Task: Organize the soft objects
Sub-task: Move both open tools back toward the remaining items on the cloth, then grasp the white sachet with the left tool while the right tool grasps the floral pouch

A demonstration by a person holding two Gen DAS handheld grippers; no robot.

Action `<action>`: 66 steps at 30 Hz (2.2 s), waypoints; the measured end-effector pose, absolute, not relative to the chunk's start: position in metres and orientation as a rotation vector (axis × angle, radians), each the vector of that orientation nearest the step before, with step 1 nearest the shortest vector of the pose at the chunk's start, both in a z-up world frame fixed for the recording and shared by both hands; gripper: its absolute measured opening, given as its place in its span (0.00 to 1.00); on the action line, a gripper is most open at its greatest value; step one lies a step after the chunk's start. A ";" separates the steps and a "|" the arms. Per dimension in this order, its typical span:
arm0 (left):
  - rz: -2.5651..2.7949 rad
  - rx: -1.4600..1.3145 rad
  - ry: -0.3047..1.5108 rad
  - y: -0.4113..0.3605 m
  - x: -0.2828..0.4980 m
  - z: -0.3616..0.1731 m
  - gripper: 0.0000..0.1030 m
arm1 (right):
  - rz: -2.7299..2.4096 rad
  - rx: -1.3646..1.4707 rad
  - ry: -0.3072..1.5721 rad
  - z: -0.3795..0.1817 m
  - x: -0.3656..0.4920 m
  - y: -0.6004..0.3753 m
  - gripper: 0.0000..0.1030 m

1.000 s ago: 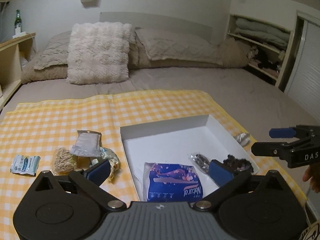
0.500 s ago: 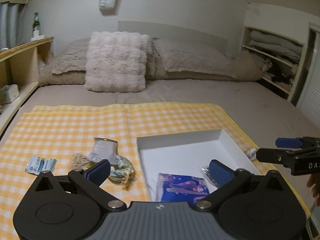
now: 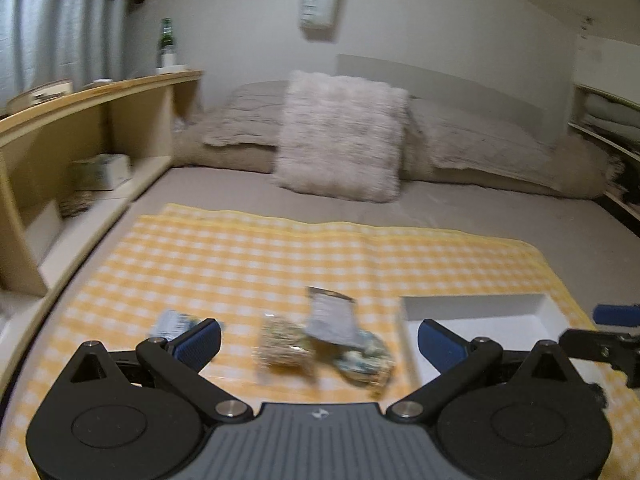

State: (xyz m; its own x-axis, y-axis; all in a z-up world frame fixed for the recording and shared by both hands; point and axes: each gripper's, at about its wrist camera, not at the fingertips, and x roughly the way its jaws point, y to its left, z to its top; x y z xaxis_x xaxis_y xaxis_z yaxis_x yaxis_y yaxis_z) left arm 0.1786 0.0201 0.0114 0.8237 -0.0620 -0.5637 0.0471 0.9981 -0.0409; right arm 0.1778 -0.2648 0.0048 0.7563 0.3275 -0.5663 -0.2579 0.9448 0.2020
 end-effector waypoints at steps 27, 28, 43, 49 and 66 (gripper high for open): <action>0.158 0.008 0.716 0.129 0.278 -0.057 1.00 | 0.368 0.082 0.644 -0.029 0.261 -0.165 1.00; 0.151 0.033 0.722 0.127 0.284 -0.062 1.00 | 0.371 0.070 0.651 -0.033 0.266 -0.164 1.00; 0.107 0.150 0.867 0.153 0.353 -0.138 1.00 | 0.544 -0.263 0.774 -0.091 0.319 -0.129 0.86; 0.061 0.144 0.891 0.150 0.375 -0.154 1.00 | 0.601 -0.342 0.891 -0.122 0.329 -0.113 0.67; 0.080 0.101 0.953 0.152 0.383 -0.152 0.80 | 0.677 -0.417 0.980 -0.142 0.325 -0.099 0.27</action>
State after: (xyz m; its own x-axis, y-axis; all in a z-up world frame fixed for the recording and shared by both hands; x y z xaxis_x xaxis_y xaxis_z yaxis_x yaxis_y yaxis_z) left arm 0.3833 0.1516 -0.1519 0.5769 0.1126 -0.8090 -0.0237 0.9923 0.1212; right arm 0.3252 -0.0988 -0.1423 0.3801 0.3324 -0.8632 -0.6898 0.7236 -0.0251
